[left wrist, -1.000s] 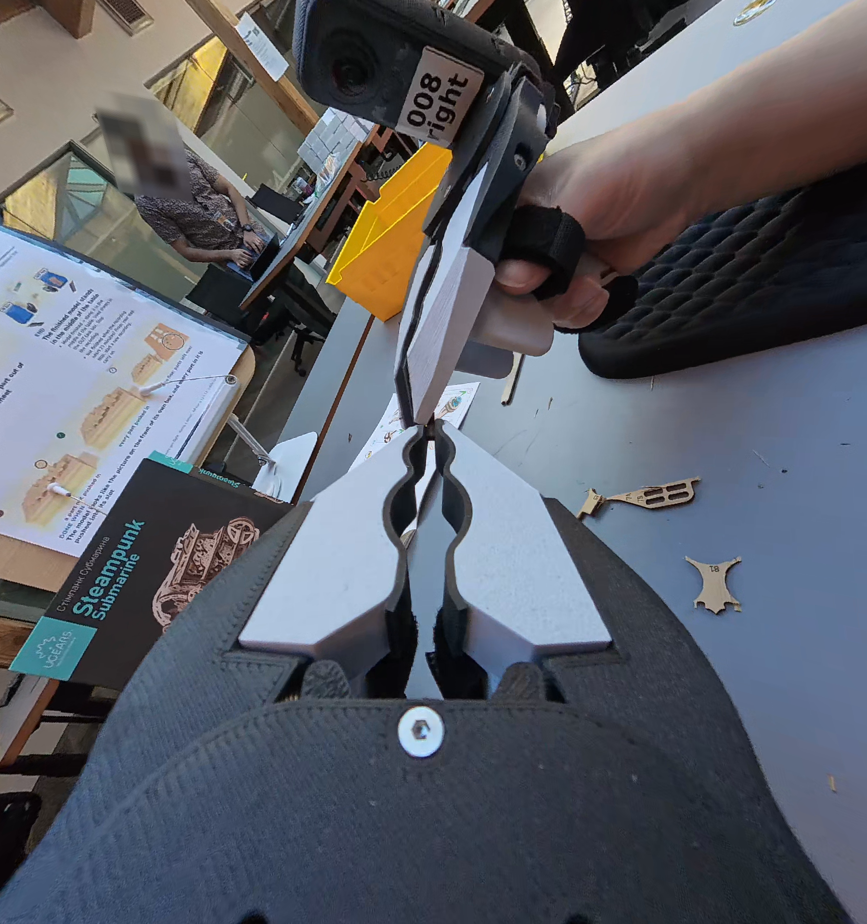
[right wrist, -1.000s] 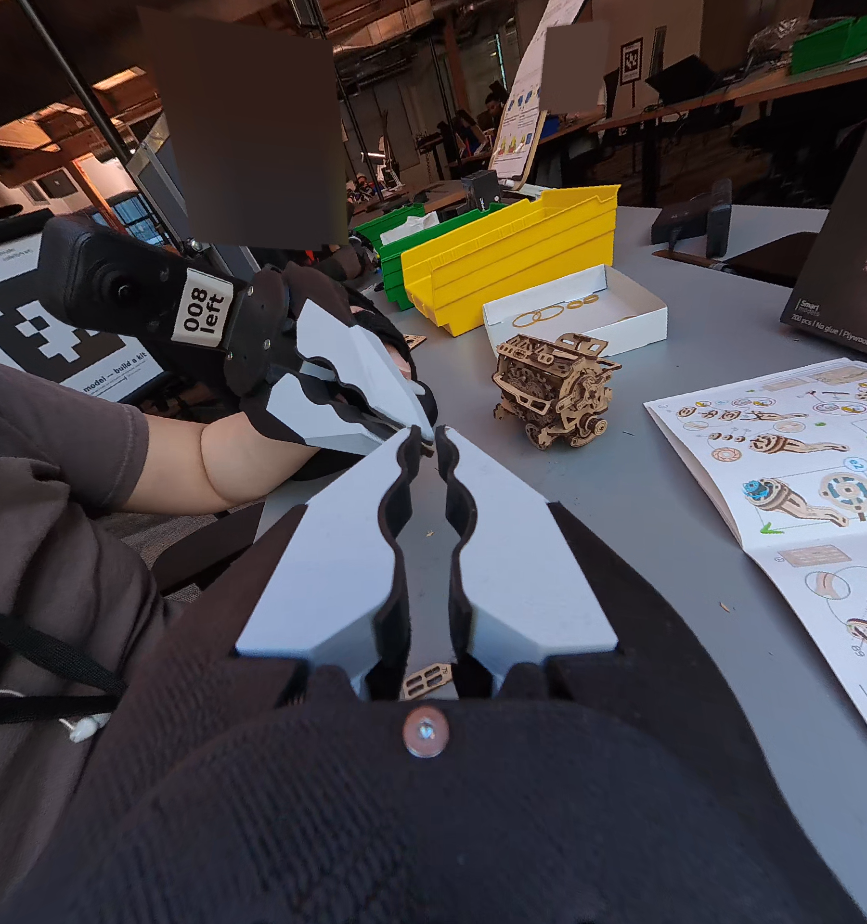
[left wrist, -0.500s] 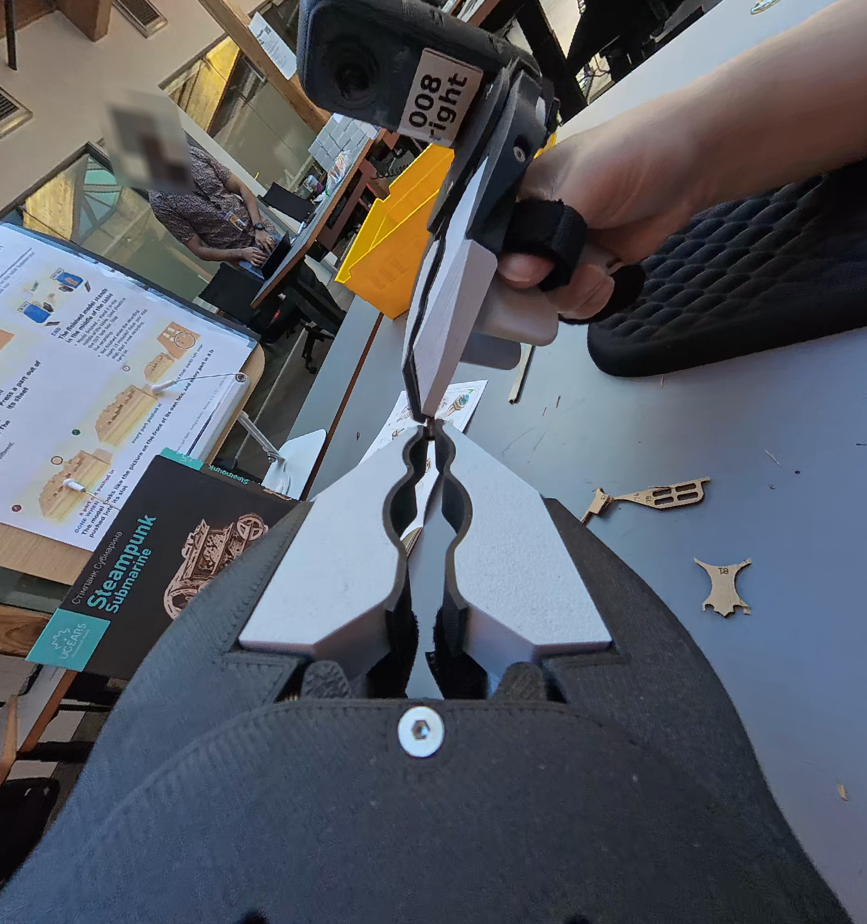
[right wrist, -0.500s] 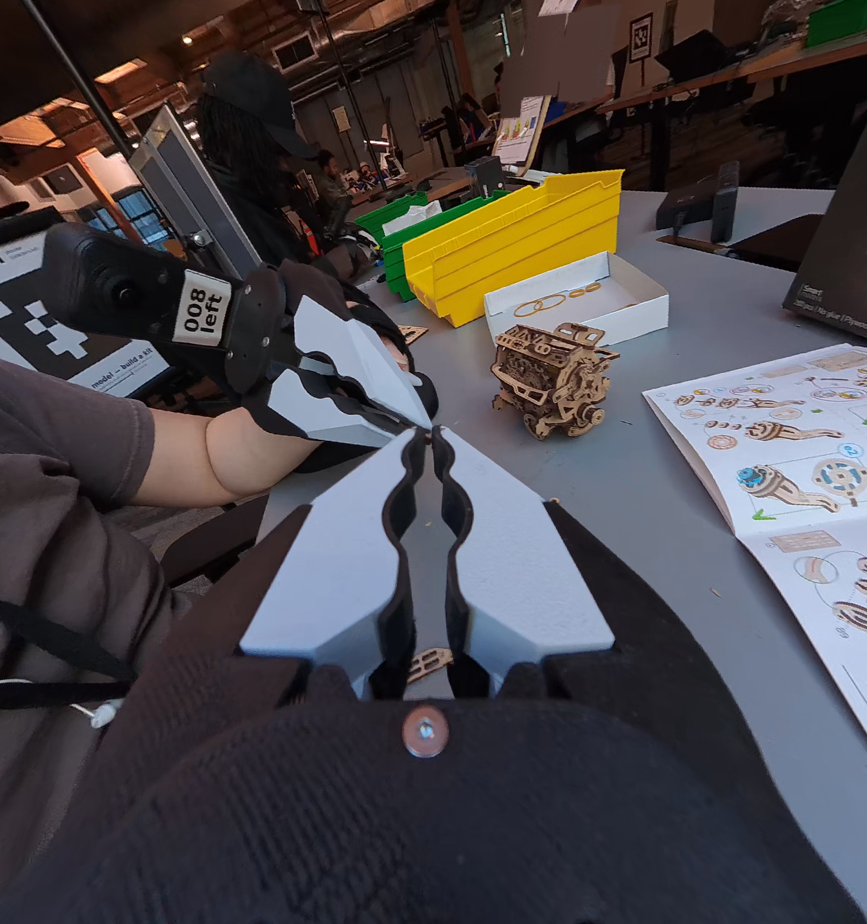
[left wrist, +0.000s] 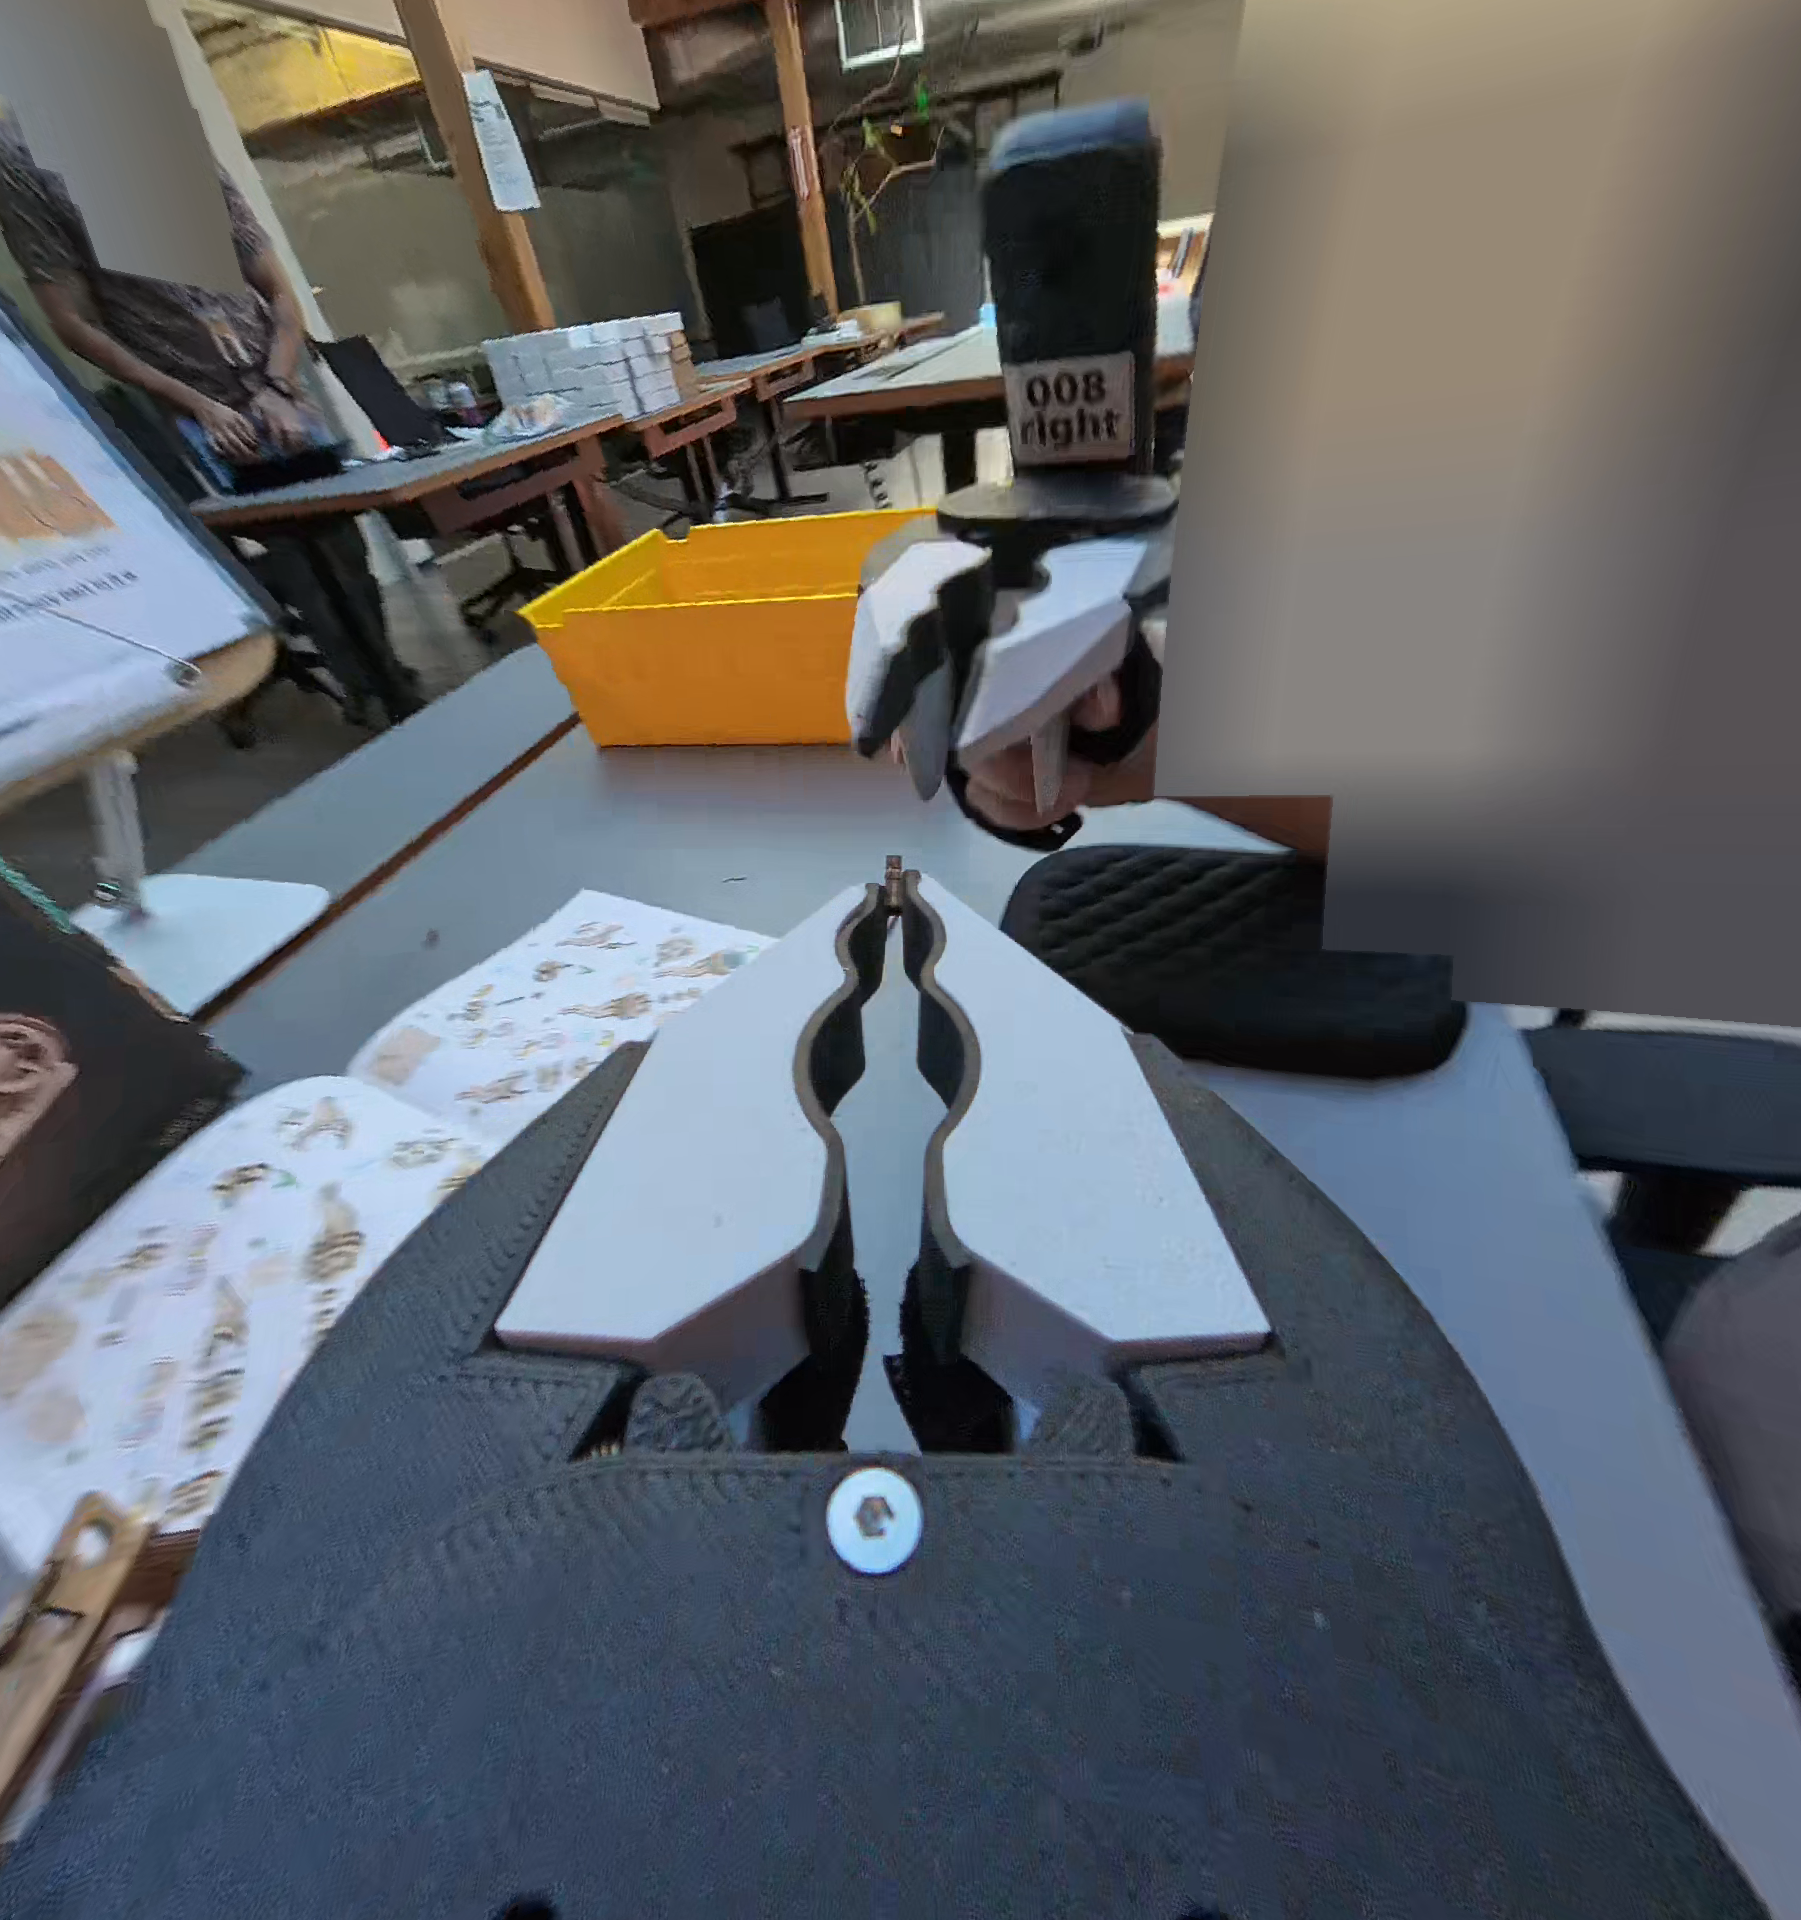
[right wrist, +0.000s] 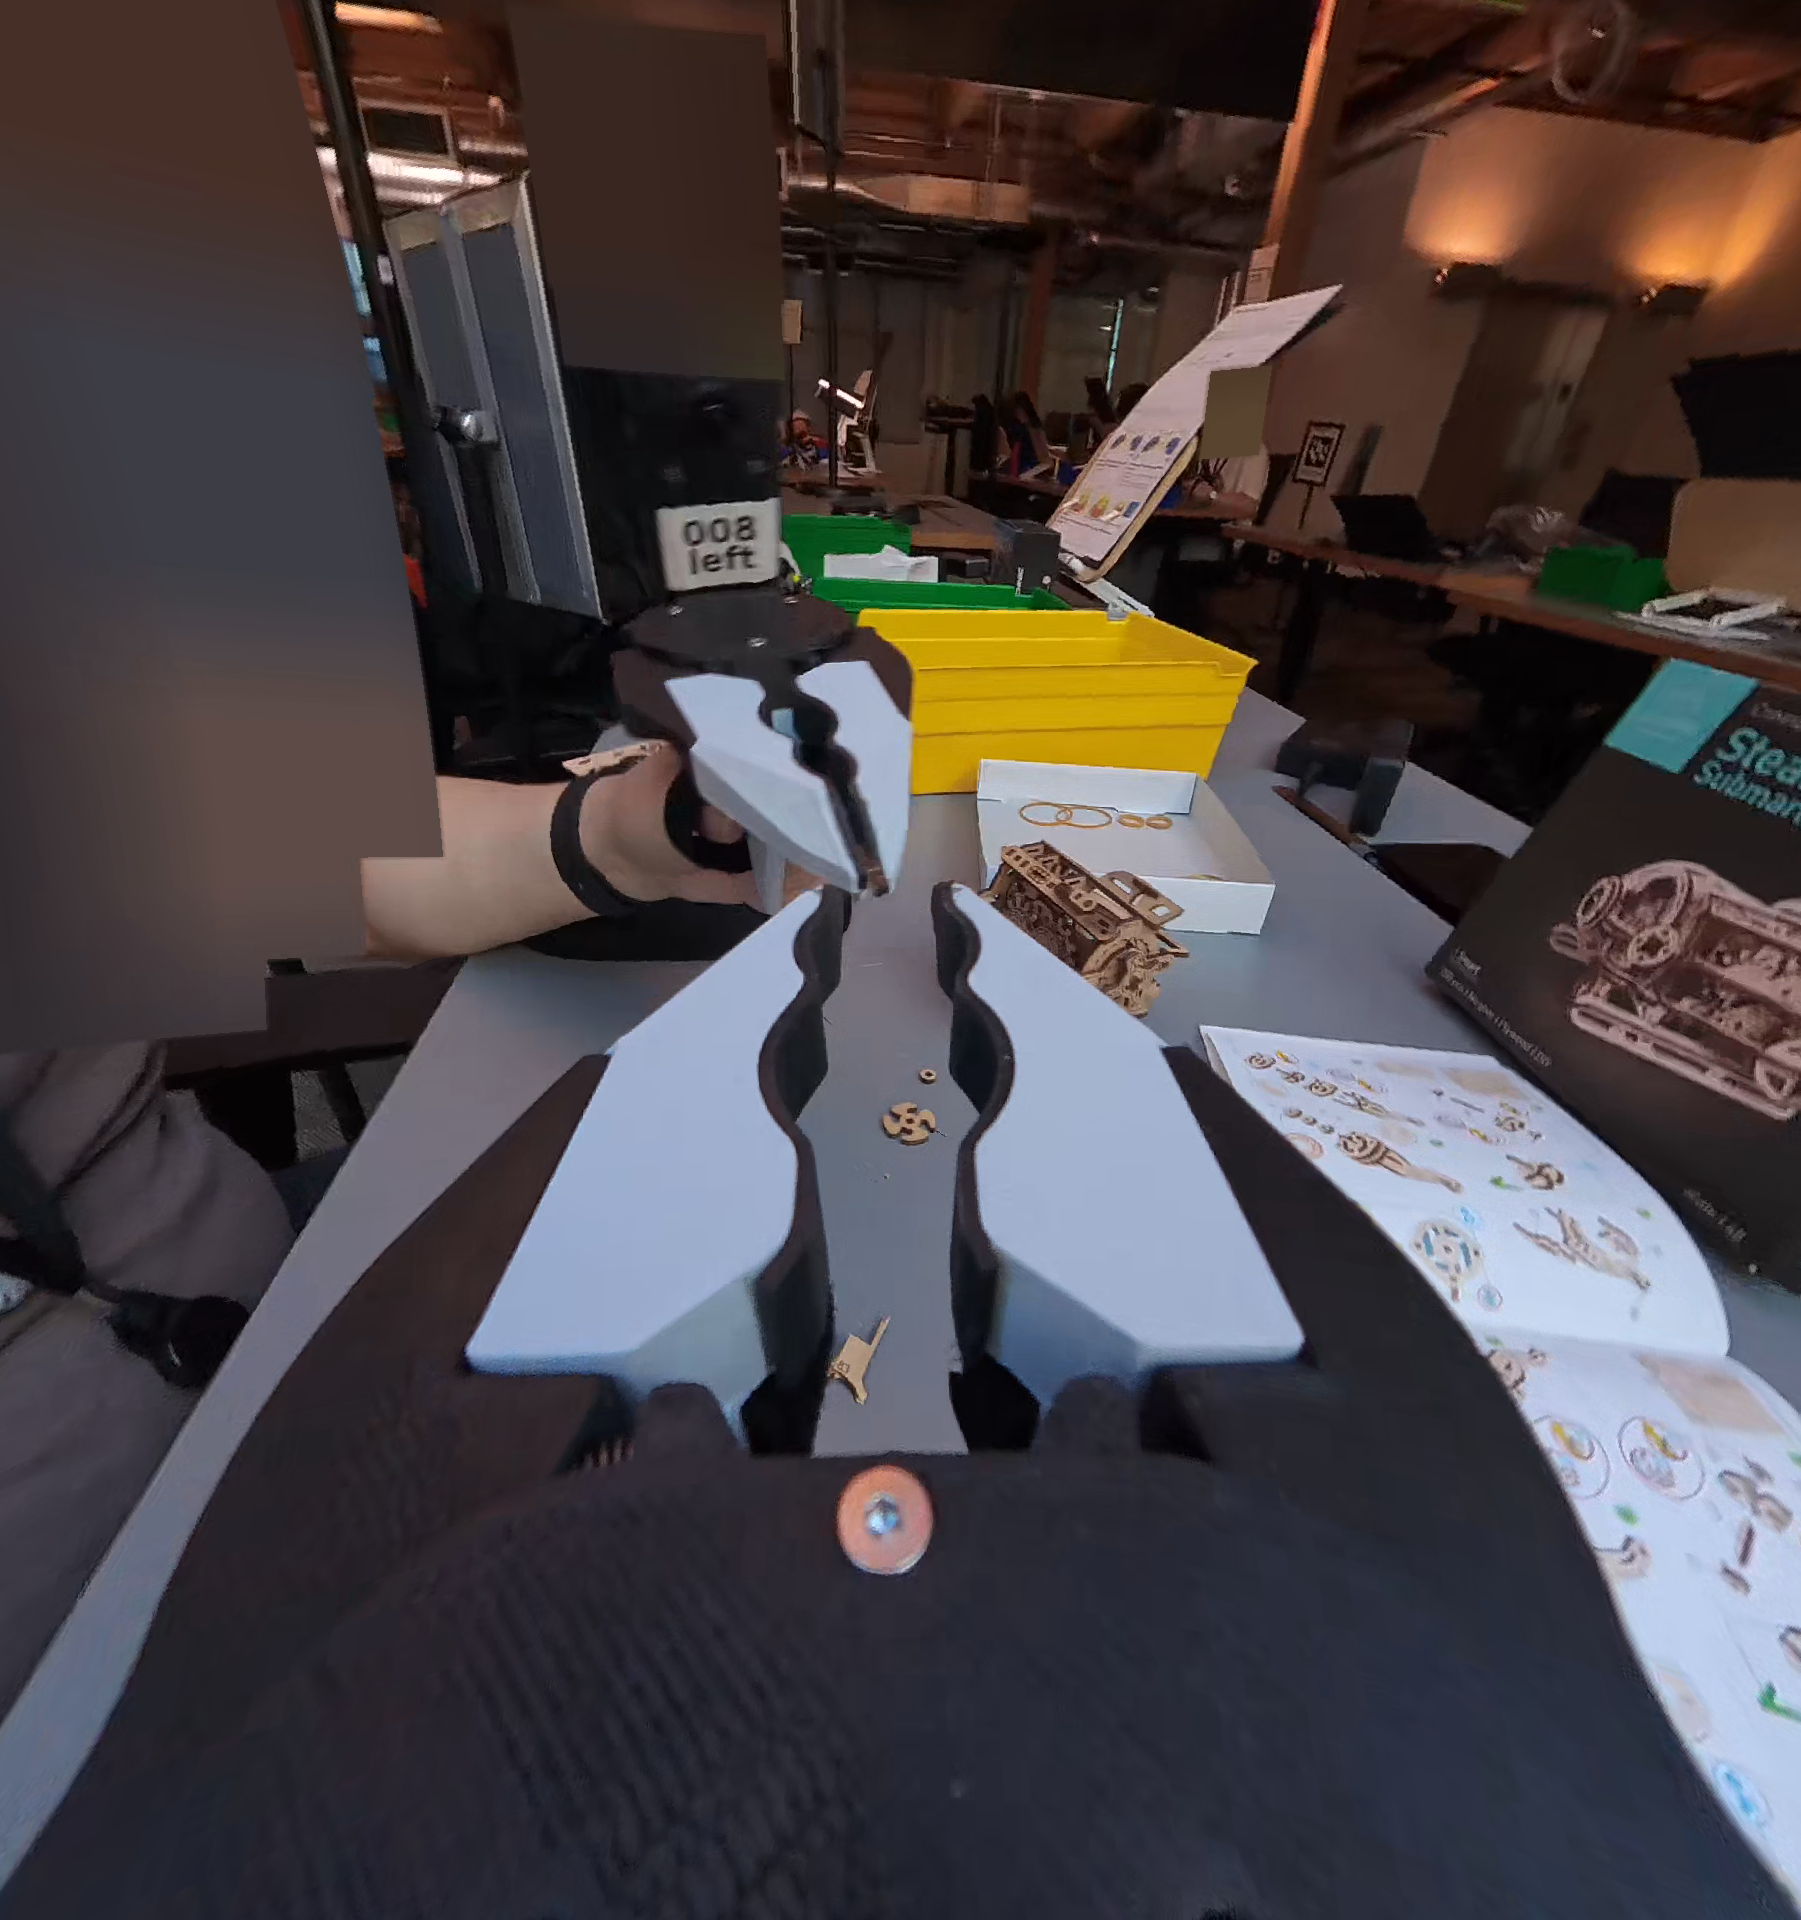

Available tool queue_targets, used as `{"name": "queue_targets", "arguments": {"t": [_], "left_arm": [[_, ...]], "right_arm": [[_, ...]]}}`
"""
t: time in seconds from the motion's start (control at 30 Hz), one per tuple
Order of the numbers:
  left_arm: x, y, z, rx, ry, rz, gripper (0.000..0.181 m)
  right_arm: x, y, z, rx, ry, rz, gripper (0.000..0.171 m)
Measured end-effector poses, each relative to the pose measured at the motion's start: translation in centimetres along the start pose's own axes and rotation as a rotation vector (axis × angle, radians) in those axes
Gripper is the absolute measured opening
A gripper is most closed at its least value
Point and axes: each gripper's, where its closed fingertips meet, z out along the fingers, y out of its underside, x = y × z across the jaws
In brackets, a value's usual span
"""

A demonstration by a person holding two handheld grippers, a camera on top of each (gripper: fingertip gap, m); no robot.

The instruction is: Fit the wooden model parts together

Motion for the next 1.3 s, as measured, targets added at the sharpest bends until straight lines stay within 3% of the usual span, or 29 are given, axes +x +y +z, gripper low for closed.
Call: {"name": "queue_targets", "arguments": {"t": [0.2, 0.47, 0.63, 1.1, 1.3], "left_arm": [[0.8, -0.7, -0.3, 0.088, 0.228, -0.438, 0.0], [1.7, 0.5, 0.4, 0.047, 0.38, -0.694, 0.0], [1.8, 0.7, 0.4, 0.035, 0.402, -0.722, 0.0], [2.3, 0.2, 0.2, 0.065, 0.496, -0.822, 0.001], [1.9, -0.6, -0.2, 0.113, 0.479, -0.766, 0.002]], "right_arm": [[-0.9, 0.0, 0.9, -0.044, 0.165, -0.441, 0.02], [-2.0, 1.4, 1.6, -0.116, 0.117, -0.503, 0.01], [-2.2, 1.9, 1.6, -0.143, 0.088, -0.474, 0.002], [-2.6, 1.6, 1.4, -0.124, 0.049, -0.41, 0.001], [-2.5, 1.0, 1.1, -0.069, 0.03, -0.335, 0.001]]}}
